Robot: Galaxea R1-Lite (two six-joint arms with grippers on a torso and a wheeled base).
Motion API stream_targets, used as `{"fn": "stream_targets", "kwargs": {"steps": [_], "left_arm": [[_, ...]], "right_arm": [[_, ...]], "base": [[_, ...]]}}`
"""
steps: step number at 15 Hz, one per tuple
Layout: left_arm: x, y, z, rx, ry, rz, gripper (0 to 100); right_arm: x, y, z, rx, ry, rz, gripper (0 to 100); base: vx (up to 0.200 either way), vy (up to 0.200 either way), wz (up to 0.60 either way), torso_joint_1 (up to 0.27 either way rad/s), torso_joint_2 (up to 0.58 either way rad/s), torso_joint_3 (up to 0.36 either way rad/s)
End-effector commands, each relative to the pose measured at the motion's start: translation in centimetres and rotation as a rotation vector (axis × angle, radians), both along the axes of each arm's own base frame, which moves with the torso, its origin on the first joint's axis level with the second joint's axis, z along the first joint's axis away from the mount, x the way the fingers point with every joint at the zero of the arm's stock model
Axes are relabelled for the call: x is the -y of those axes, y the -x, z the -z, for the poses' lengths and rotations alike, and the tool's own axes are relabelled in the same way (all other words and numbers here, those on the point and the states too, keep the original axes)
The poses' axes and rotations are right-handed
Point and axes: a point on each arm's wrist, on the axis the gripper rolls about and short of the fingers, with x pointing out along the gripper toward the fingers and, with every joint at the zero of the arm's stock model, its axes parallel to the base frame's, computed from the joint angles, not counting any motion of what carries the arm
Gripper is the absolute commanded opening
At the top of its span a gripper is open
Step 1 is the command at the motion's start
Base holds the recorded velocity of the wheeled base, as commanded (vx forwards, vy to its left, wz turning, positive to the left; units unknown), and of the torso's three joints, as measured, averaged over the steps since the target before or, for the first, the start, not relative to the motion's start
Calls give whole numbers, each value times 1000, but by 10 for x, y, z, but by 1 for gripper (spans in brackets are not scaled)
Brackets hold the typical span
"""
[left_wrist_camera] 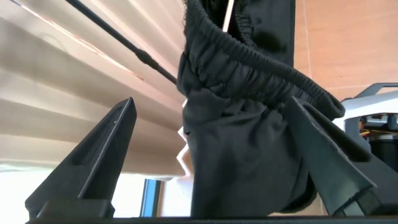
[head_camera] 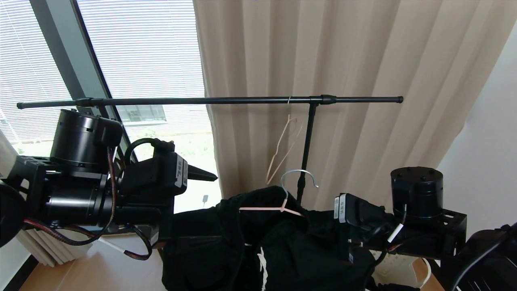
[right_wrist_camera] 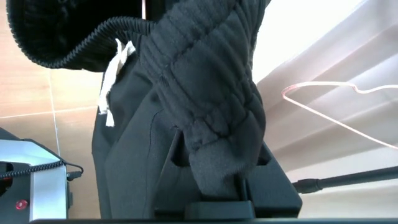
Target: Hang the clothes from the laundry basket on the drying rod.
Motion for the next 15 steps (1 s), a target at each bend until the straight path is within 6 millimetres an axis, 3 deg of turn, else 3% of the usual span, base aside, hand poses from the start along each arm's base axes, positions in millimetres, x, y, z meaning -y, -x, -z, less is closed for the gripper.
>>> {"fn": "stream_targets", "kwargs": {"steps": [1,6,15], "left_arm": [[7,-11,13,-43,-21,6,100],[15,-25,24,-62,-61,-22,100],[4,-32,32,-99,-71,-67,100]], "right_arm": [[-2,2,-1,2,-1,-9,0],[-5,15,-6,15,-9,-42,0],[-6,29,-15,37,-25,-80,0]], "base": [[0,0,0,0,0,0],[0,0,0,0,0,0],[0,0,0,0,0,0]]}}
